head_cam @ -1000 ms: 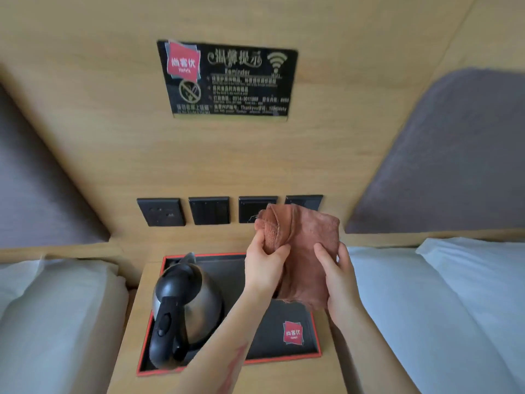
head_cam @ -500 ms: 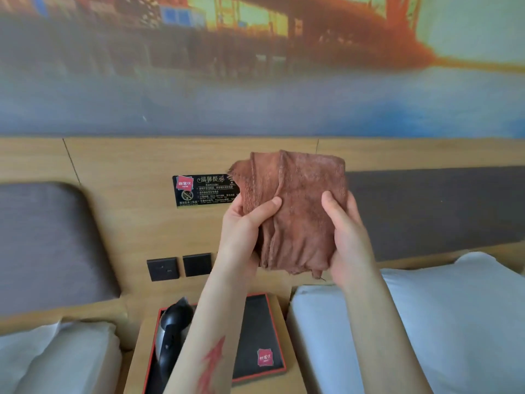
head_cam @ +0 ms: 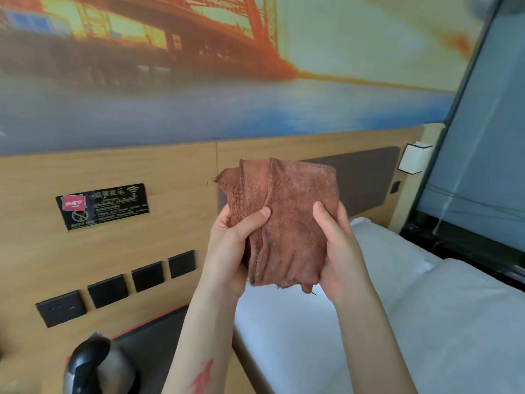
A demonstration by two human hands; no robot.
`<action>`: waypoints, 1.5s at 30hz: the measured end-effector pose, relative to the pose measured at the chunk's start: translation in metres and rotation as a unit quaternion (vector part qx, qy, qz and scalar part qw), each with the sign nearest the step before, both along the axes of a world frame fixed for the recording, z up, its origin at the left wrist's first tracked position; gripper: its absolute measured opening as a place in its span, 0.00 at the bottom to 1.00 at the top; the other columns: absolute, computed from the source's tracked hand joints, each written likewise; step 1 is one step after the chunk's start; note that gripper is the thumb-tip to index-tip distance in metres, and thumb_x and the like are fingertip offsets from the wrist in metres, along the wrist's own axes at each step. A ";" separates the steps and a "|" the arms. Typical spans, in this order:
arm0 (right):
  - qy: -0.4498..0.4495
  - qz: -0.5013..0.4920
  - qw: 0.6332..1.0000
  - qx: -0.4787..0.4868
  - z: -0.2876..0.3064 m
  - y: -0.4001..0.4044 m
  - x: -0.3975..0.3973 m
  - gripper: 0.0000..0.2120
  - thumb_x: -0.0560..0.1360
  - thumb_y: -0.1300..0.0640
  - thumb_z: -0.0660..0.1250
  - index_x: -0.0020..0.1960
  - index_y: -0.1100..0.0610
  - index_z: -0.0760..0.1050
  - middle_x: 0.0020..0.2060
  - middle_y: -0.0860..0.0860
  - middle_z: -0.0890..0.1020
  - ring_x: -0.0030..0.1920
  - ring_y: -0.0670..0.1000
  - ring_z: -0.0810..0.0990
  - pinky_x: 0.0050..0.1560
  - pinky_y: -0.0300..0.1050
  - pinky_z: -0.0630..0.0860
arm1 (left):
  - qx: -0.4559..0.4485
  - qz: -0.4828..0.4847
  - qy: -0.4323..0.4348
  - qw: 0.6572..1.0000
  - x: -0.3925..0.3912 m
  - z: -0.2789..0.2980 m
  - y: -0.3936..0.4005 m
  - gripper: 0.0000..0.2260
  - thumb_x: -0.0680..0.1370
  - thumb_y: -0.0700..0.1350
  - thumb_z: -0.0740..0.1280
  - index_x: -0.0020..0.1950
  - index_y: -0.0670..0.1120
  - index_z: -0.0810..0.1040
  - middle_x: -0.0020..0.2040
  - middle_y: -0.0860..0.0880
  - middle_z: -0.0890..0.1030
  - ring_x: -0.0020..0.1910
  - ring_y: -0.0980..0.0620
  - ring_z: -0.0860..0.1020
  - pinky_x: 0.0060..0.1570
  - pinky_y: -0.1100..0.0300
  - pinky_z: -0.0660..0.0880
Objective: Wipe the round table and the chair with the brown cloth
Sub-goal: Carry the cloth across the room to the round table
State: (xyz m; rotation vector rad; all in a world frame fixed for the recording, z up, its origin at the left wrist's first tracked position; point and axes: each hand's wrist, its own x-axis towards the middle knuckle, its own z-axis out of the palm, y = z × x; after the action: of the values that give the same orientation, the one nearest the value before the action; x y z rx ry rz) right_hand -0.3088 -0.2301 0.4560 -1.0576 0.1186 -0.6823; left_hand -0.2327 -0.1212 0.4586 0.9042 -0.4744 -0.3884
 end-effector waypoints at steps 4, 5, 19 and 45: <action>0.025 -0.118 0.993 0.012 -0.010 -0.005 -0.062 0.09 0.76 0.53 0.63 0.54 0.42 0.76 0.51 0.45 0.83 0.50 0.47 0.84 0.42 0.46 0.81 | 0.024 -0.113 0.001 0.993 -0.042 -0.007 -0.022 0.14 0.64 0.40 0.70 0.49 0.49 0.80 0.46 0.49 0.86 0.47 0.49 0.84 0.46 0.55 0.80; 0.031 -0.147 0.988 0.017 -0.014 -0.005 -0.079 0.09 0.76 0.53 0.63 0.54 0.41 0.76 0.51 0.45 0.83 0.50 0.47 0.83 0.43 0.47 0.81 | 0.028 -0.141 0.001 0.990 -0.054 -0.010 -0.027 0.14 0.64 0.40 0.70 0.49 0.49 0.80 0.45 0.49 0.86 0.46 0.50 0.84 0.44 0.56 0.81; 0.067 -0.386 0.919 0.046 -0.042 -0.001 -0.314 0.08 0.75 0.52 0.63 0.47 0.39 0.76 0.41 0.39 0.85 0.43 0.43 0.84 0.37 0.45 0.82 | 0.137 -0.352 -0.018 0.926 -0.253 -0.033 -0.085 0.12 0.68 0.41 0.70 0.49 0.54 0.79 0.44 0.55 0.86 0.43 0.54 0.84 0.38 0.60 0.81; 0.078 -0.559 0.824 0.058 -0.046 -0.043 -1.024 0.15 0.67 0.52 0.65 0.53 0.42 0.77 0.48 0.44 0.85 0.48 0.44 0.84 0.42 0.40 0.82 | 0.121 -0.545 -0.001 0.829 -0.966 -0.059 -0.191 0.19 0.65 0.38 0.73 0.55 0.47 0.79 0.49 0.49 0.86 0.48 0.50 0.84 0.46 0.56 0.81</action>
State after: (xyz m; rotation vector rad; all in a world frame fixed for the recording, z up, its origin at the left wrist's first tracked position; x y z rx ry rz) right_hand -1.3324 -0.2734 0.4101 -0.8526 0.9702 -1.6173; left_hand -1.1987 -0.3120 0.3998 0.7960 -0.9453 -1.5252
